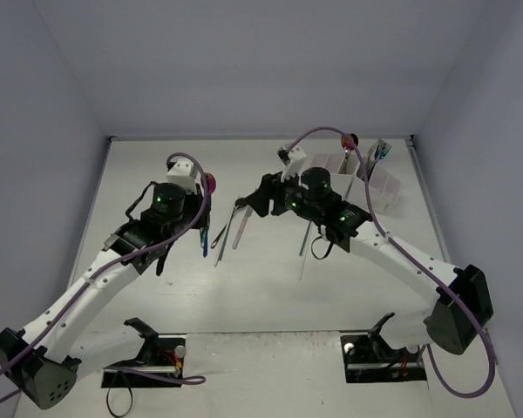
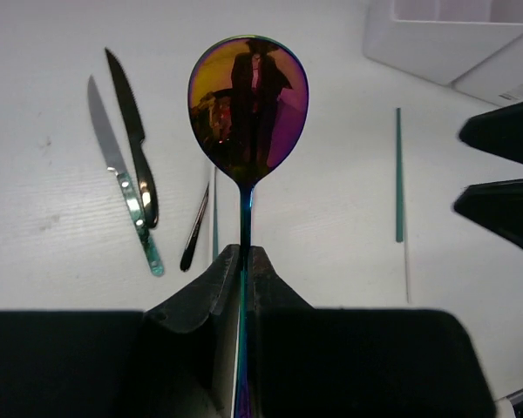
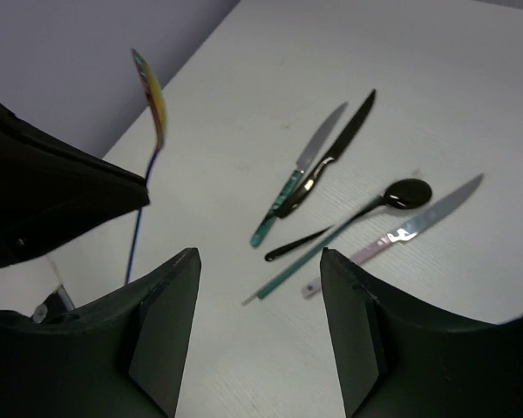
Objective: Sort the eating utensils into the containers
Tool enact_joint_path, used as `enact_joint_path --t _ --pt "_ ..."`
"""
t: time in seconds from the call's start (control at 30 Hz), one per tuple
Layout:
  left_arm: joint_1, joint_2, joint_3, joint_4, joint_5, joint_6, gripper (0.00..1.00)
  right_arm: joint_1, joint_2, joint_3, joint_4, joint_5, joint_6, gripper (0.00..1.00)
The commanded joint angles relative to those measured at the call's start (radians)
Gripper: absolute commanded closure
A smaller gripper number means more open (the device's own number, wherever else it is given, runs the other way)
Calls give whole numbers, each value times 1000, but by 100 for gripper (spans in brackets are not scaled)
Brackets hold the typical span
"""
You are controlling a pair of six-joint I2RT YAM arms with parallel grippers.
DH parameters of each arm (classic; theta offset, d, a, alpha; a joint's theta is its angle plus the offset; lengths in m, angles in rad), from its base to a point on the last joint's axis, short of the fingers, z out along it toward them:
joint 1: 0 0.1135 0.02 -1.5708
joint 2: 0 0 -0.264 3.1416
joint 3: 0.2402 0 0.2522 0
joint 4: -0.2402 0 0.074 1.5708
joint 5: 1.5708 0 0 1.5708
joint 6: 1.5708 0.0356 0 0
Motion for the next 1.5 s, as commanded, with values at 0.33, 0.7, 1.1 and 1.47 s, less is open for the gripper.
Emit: enact_joint_path --t 0.33,0.7,1.1,1.47 --pt "-110 -53 3 158 69 77 100 92 110 214 73 8 -6 47" --pt "-142 -19 2 206 67 93 100 99 135 212 75 21 -20 79" --pt "-140 32 -30 204 -25 49 67 43 97 187 72 59 -50 100" --pt "113 74 56 -60 -40 47 24 -377 54 211 72 59 -230 100"
